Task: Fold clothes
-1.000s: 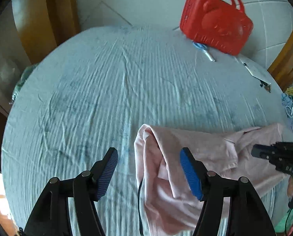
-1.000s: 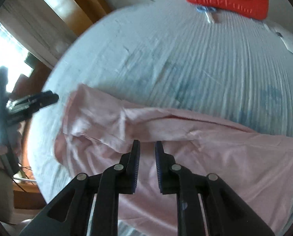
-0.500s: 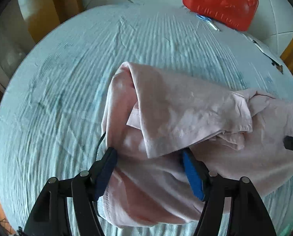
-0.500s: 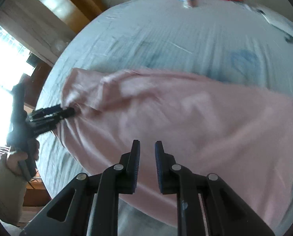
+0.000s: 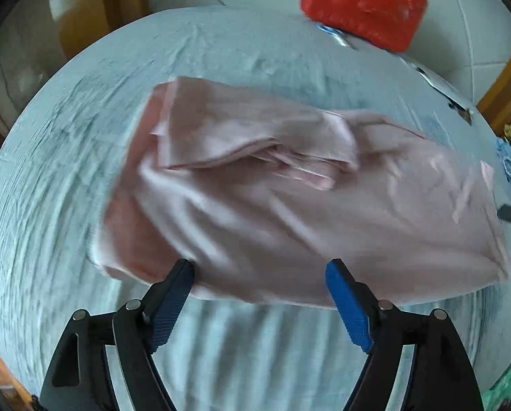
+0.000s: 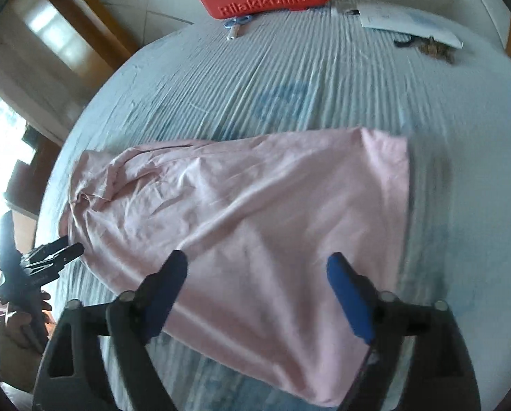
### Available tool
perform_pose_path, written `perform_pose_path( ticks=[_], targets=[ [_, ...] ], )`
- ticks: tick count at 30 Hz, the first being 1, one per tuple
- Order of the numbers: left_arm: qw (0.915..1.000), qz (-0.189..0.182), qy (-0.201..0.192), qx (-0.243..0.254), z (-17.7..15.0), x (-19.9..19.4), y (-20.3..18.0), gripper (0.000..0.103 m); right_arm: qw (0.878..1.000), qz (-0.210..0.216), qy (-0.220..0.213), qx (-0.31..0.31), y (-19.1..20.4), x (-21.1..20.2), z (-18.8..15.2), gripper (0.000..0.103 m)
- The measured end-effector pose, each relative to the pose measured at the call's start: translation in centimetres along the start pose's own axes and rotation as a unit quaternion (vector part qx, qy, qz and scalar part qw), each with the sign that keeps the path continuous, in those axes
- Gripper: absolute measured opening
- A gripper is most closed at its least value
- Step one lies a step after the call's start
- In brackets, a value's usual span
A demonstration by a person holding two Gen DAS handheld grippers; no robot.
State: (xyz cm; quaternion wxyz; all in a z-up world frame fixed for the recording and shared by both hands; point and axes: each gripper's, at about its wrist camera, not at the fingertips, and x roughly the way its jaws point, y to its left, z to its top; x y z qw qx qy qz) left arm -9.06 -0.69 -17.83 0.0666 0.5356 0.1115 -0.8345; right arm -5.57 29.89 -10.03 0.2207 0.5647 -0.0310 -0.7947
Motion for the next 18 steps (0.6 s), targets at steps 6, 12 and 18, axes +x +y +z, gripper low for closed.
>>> perform_pose_path(
  ticks=[6, 12, 18],
  targets=[
    [0.9977, 0.046, -0.022, -0.045, -1.0, -0.6, -4.7, 0.083, 0.996, 0.039, 0.008, -0.076, -2.4, -0.6, 1.8, 0.103],
    [0.9781, 0.151, -0.071, -0.124, -3.2, -4.4, -11.0, 0.083, 0.977, 0.116, 0.007, -0.178, -7.1, -2.1, 3.6, 0.103],
    [0.9705, 0.113, -0.047, -0.207, -5.2, -4.5, -19.9, 0.083, 0.961, 0.123, 0.016, -0.246, -11.2, -4.1, 4.5, 0.103]
  ],
)
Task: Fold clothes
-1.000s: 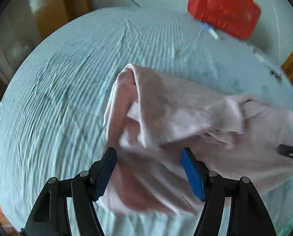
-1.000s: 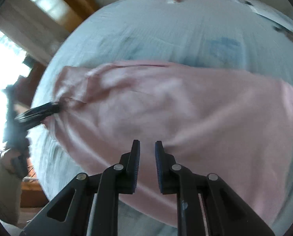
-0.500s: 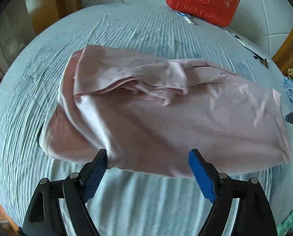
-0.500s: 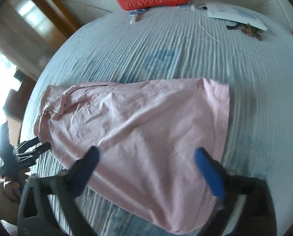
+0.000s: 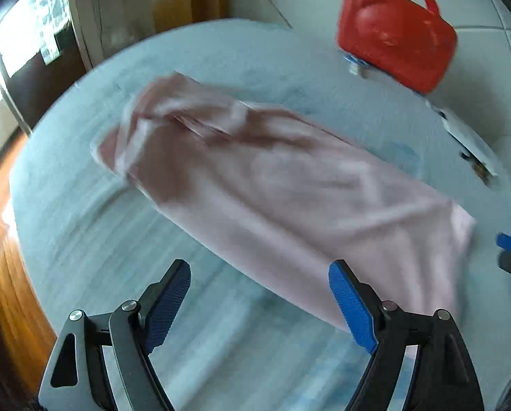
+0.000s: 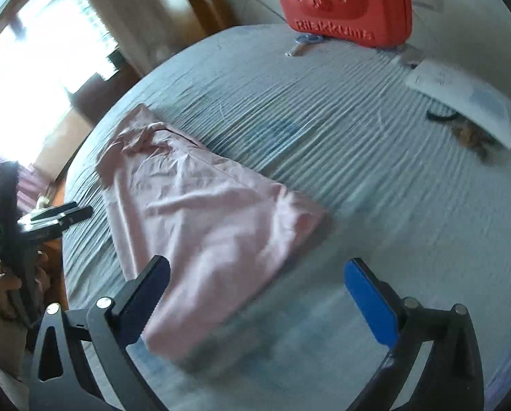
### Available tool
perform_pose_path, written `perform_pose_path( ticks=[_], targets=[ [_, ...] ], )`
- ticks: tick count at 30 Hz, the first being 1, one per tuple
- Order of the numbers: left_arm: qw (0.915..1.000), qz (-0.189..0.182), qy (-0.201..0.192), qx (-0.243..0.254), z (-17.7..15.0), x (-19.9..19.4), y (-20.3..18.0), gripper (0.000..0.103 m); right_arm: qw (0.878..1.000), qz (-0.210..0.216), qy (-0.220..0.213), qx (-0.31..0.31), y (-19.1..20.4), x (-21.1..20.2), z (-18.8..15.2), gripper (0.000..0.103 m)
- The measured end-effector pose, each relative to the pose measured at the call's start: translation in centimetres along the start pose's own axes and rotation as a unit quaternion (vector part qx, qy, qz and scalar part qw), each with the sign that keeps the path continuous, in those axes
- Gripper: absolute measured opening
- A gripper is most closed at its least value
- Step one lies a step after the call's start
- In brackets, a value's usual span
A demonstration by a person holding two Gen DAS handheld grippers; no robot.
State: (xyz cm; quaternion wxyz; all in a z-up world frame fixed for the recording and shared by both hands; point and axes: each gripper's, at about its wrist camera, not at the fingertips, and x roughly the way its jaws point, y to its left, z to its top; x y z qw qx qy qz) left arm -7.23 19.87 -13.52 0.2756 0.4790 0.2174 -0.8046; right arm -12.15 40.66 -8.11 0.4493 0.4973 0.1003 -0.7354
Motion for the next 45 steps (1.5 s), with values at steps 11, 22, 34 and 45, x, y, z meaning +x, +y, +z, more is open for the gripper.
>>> perform_pose_path(
  ticks=[11, 22, 34, 45],
  targets=[
    [0.997, -0.018, 0.061, -0.045, -7.2, 2.4, -13.6, 0.083, 0.997, 0.017, 0.027, -0.069, -1.8, 1.9, 0.7, 0.096],
    [0.9945, 0.055, 0.058, -0.067, -7.6, 4.3, -16.3, 0.086, 0.982, 0.028, 0.049, -0.178, -0.1, 5.9, 3.5, 0.081],
    [0.9959, 0.032, 0.07, -0.046, -6.3, 3.8, -16.4, 0.035, 0.967, -0.044, 0.091, -0.233, 2.0, 8.2, 3.1, 0.048],
    [0.9987, -0.015, 0.0, -0.049, -2.8, -2.5, -11.5, 0.016, 0.979, 0.042, 0.057, -0.19, 6.0, 4.0, 7.3, 0.007]
  ],
)
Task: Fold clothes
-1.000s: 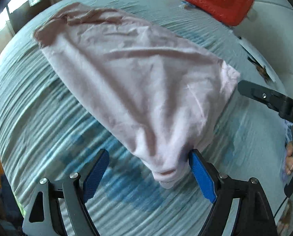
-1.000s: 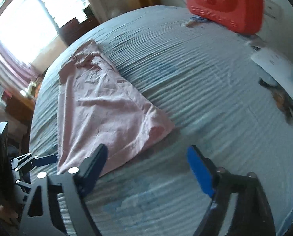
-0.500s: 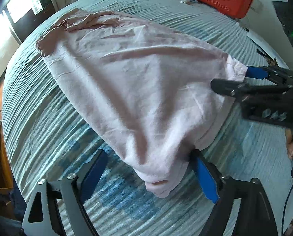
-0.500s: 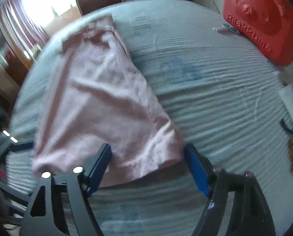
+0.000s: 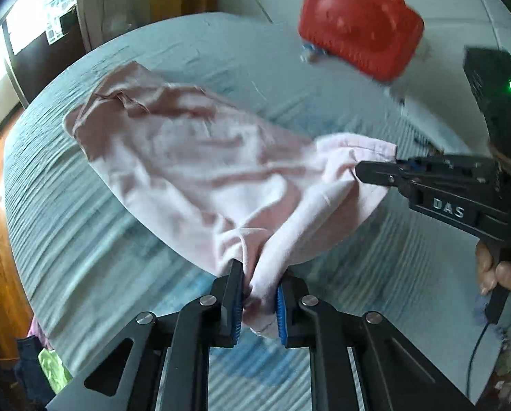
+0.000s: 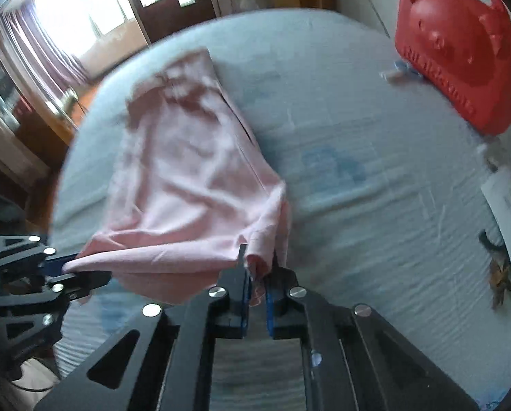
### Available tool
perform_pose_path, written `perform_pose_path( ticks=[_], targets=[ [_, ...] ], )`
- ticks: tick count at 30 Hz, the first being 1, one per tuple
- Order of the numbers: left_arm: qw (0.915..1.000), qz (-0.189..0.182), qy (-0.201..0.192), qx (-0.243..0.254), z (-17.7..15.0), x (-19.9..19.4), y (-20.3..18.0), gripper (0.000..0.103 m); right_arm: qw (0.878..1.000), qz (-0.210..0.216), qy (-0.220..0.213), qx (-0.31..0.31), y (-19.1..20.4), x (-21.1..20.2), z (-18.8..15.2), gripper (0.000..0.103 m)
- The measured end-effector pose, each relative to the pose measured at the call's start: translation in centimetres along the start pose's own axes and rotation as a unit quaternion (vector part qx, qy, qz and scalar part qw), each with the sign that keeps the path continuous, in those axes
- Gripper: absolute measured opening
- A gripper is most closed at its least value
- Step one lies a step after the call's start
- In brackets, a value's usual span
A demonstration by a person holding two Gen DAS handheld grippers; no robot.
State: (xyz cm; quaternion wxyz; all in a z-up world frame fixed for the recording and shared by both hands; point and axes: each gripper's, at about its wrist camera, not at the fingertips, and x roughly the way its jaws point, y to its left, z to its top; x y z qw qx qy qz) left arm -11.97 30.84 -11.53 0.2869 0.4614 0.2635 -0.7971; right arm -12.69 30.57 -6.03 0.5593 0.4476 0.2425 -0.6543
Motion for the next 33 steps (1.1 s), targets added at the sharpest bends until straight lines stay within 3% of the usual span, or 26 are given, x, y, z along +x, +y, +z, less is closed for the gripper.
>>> perform_pose_path(
  ticks=[7, 13, 20, 24, 26, 28, 29, 30, 32, 33],
  targets=[
    [0.9985, -0.028, -0.035, -0.031, 4.6, -2.3, 6.9, 0.016, 0.999, 0.025, -0.038, 0.007, 3.3, 0.5, 6.7, 0.007],
    [0.9964, -0.058, -0.029, -0.053, 10.9, -1.0, 16.0, 0.016, 0.998, 0.04, -0.055, 0.016, 6.6, 4.2, 16.4, 0.007],
    [0.9957, -0.063, 0.008, -0.067, 17.4, 3.7, 26.0, 0.016, 0.999, 0.048, -0.01, 0.01, 9.7, 14.2, 27.3, 0.007],
    [0.9947, -0.059, 0.026, -0.08, 19.7, 6.2, 29.9, 0.018, 0.998, 0.054, 0.017, 0.019, 10.3, 19.0, 30.1, 0.008],
    [0.9944, -0.059, 0.034, -0.081, 20.4, 7.1, 31.1, 0.027, 0.997, 0.068, 0.033, 0.033, 10.3, 21.1, 30.9, 0.009],
    [0.9959, -0.038, 0.03, -0.077, 20.8, 7.1, 31.9, 0.058, 0.997, 0.06, 0.041, 0.038, 10.2, 22.2, 31.3, 0.025],
    [0.9968, -0.027, 0.021, -0.072, 20.8, 6.8, 32.3, 0.085, 0.997, 0.061, 0.038, 0.04, 10.1, 22.3, 31.4, 0.042],
    [0.9972, -0.027, 0.007, -0.069, 20.9, 6.1, 32.8, 0.09, 0.996, 0.064, 0.033, 0.044, 9.9, 22.1, 31.4, 0.065],
    [0.9975, -0.014, -0.004, -0.068, 21.1, 5.1, 33.6, 0.09, 0.997, 0.059, 0.014, 0.054, 9.5, 21.0, 31.5, 0.084],
    [0.9978, -0.006, -0.009, -0.066, 21.1, 4.7, 33.8, 0.09, 0.997, 0.056, 0.008, 0.058, 9.3, 20.4, 31.4, 0.084]
  ],
)
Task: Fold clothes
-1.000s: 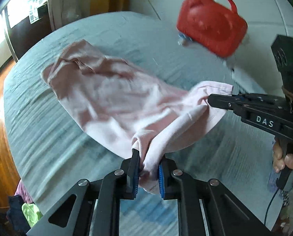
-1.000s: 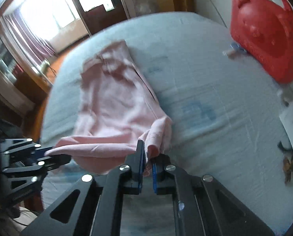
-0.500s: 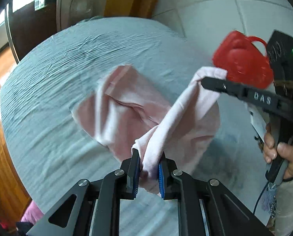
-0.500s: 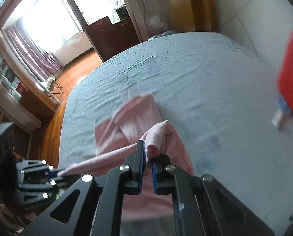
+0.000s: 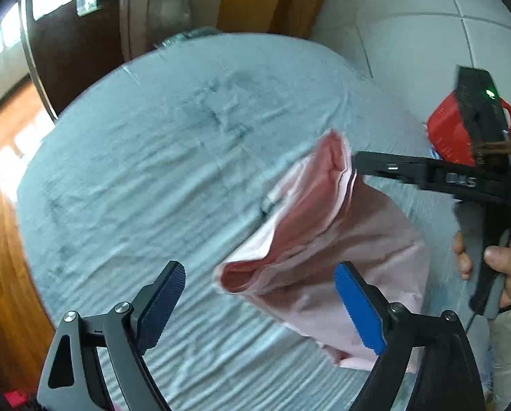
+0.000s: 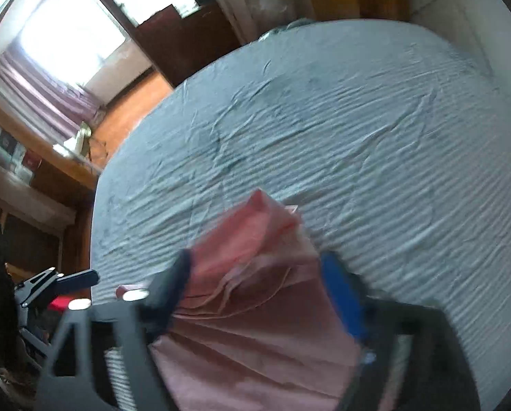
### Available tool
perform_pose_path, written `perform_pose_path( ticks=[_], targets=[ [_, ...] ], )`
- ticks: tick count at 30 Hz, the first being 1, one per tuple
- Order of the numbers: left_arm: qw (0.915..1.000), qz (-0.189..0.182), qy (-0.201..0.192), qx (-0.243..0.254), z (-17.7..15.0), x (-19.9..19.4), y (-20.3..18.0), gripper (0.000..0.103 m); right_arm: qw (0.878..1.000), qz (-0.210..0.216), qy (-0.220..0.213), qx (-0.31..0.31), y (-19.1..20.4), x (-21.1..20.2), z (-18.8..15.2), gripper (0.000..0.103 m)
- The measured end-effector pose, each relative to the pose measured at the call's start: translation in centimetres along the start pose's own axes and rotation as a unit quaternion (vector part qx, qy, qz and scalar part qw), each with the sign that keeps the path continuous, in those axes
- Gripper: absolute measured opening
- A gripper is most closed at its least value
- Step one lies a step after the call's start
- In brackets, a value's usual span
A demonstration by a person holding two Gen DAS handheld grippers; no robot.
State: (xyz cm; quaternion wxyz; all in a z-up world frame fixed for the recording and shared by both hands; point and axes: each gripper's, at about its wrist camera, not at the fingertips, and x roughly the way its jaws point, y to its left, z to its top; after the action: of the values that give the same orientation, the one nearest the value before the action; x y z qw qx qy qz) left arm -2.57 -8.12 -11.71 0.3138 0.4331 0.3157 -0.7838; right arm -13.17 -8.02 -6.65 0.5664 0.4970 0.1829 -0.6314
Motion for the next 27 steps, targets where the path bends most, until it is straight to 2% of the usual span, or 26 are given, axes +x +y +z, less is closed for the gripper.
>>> perform_pose_path(
  ticks=[4, 9, 13, 16, 21, 25, 27],
  targets=[
    [0.9999, 0.007, -0.003, 0.015, -1.2, -1.3, -0.7, 0.09, 0.999, -0.006, -0.032, 0.023, -0.8, -3.7, -2.0, 0.084],
    [0.9998, -0.002, 0.004, 0.019, -4.4, -1.8, -3.3, 0.09, 0.996, -0.022, -0.061, 0.065, -1.9, -8.2, -8.8, 0.084],
    [0.9992, -0.031, 0.01, 0.022, -7.8, -2.0, -5.9, 0.09, 0.993, -0.038, -0.06, 0.095, -3.6, -9.3, -13.6, 0.084],
    [0.9985, -0.043, 0.015, 0.03, -10.1, -2.0, -8.4, 0.09, 0.992, -0.036, -0.049, 0.109, -5.5, -9.3, -15.5, 0.084],
    [0.9991, -0.037, 0.0, 0.019, -11.2, -0.4, -12.3, 0.09, 0.995, -0.028, -0.035, 0.087, -8.5, -9.7, -16.2, 0.081],
    [0.9991, -0.003, -0.043, 0.0, -11.3, 0.6, -14.4, 0.09, 0.999, -0.014, -0.026, 0.022, -8.9, -8.9, -15.3, 0.081],
    [0.9987, 0.01, -0.048, -0.015, -11.4, 1.9, -14.9, 0.088, 1.0, -0.002, -0.025, -0.014, -8.5, -7.9, -14.8, 0.081]
  ],
)
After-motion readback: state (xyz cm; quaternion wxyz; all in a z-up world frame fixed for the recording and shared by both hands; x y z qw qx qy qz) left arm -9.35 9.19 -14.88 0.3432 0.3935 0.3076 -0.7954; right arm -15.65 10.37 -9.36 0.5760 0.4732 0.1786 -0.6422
